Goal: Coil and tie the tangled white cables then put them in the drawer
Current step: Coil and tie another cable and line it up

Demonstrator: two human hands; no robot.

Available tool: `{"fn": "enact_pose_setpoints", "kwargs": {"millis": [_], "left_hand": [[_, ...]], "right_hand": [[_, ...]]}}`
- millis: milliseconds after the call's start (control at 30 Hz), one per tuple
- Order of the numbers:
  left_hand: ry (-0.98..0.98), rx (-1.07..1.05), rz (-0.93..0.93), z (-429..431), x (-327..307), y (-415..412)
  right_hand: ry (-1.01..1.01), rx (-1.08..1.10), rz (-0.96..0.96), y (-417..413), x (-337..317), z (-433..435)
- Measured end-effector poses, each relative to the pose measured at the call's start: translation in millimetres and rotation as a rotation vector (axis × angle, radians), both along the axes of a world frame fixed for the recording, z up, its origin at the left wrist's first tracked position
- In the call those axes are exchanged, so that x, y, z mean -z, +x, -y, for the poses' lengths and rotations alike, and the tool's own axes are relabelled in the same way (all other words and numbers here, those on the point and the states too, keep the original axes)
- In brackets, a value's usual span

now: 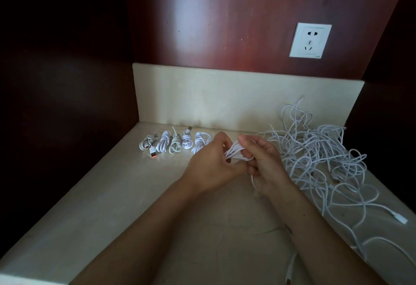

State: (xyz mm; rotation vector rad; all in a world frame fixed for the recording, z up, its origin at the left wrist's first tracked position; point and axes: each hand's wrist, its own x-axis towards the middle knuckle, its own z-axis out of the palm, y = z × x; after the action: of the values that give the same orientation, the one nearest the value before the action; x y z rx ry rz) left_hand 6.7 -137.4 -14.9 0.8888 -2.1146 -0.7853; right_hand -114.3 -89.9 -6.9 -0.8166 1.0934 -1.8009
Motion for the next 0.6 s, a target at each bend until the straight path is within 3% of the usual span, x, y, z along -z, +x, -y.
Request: {"fn": "enact_pose_setpoints", "kwargs": {"millis": [133, 200, 333, 600], "left_hand": [[0.27, 0.057, -0.424, -2, 0, -4], [0.328, 0.034, -0.537, 1, -2, -7], [0.348, 0.053, -0.491, 6, -3, -6], [0.262, 0.173, -0.352, 13, -5, 5]], "right_hand": [[-0.044, -0.026, 0.016, 2, -1, 0], [-0.058, -0.046, 0.021, 4, -1, 0], [-0.048, -0.09, 0.037, 0, 2, -1], [0.007, -0.099, -0.143, -9, 9, -1]]}}
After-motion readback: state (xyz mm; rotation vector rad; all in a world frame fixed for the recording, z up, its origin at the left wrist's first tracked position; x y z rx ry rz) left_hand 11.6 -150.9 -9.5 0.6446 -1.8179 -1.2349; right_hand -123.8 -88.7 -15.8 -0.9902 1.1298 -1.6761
